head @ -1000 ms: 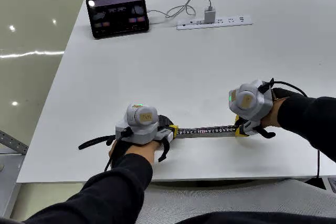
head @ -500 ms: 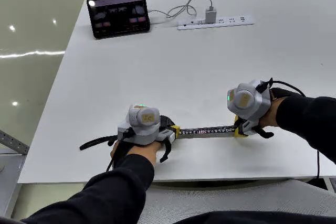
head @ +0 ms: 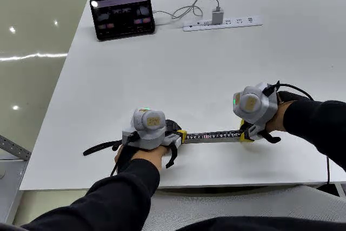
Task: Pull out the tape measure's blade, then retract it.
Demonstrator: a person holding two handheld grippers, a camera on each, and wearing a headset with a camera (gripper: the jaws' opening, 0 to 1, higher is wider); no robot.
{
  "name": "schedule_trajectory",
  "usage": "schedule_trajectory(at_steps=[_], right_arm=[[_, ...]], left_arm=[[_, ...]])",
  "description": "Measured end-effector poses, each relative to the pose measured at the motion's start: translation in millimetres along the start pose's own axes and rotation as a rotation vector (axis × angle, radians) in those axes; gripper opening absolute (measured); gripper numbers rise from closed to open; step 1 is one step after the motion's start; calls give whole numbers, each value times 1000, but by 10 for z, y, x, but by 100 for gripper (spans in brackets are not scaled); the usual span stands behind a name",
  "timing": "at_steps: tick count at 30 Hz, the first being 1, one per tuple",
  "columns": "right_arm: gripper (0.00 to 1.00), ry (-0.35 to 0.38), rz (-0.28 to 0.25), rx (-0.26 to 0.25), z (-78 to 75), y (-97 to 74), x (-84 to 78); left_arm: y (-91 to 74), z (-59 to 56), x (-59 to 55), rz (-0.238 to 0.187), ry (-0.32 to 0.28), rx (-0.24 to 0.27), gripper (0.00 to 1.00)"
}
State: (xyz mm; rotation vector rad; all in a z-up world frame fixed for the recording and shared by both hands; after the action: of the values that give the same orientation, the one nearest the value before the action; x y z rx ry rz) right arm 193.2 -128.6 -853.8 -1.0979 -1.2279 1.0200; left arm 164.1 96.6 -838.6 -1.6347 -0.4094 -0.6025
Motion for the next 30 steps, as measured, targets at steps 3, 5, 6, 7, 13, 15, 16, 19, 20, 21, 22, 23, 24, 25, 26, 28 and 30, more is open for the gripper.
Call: schedule_trajectory(at_steps=[3,5,6,7,13,15,16,19,20,21,22,23,24,25,26,28,30], right_arm=[[11,-1,-2,-1,1,1,8],[11,0,-3,-1,2,2,14],[11,-1,-3,-1,4,3,17],[11,-1,-4,-2,6,4,22],[11,-1,-8,-6,12,9,45],[11,0,-11,-6,14,11,52],[11,-1,-12,-6,15,12,55],[11,-2,-14,-7,17,16,67],[11,-3,-15,-7,19,17,73],[11,-2,-16,-7,21,18,77],[11,-2,-17,-7,23,19,82],[11,-2,-18,-7,24,20,85],[11,-3,-19,-6,24,21,90],[11,-3,-20,-6,23,23,95],[11,-3,-21,-6,23,23,99],[11,-3,-23,-5,26,24,107],[11,-3,-30,-5,26,27,119]], left_arm=[[-1,0,-2,1,-2,-1,62],[1,0,-2,2,-1,-3,62],[1,-1,-3,1,-1,-3,62],[2,-3,-3,2,3,-1,62],[8,1,-4,2,5,-1,62],[7,1,-5,2,5,-1,62],[5,0,-6,2,5,-1,62],[5,-1,-7,2,5,-1,62],[5,-1,-7,2,6,-1,62],[5,-1,-8,3,6,-1,62],[5,-1,-9,3,6,-1,62],[6,0,-10,3,7,-1,62],[6,0,-10,3,7,-1,62],[6,0,-10,3,7,-1,62],[5,0,-11,3,7,-1,62],[4,0,-11,3,7,0,62],[4,1,-11,3,8,0,62]])
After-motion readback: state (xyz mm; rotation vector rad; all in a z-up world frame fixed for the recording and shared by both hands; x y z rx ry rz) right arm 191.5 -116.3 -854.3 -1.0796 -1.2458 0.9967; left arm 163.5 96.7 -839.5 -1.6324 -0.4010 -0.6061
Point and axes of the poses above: the centre of the closed fingertips' face, and the gripper's own axes: y roughly forward along the fingers, z roughly to its left, x roughly out of its top, the point moved 6 cm from there along -y, roughly backward along the fingers, and after that the axes turned 8 degrees about z, right-handed, at the moved point
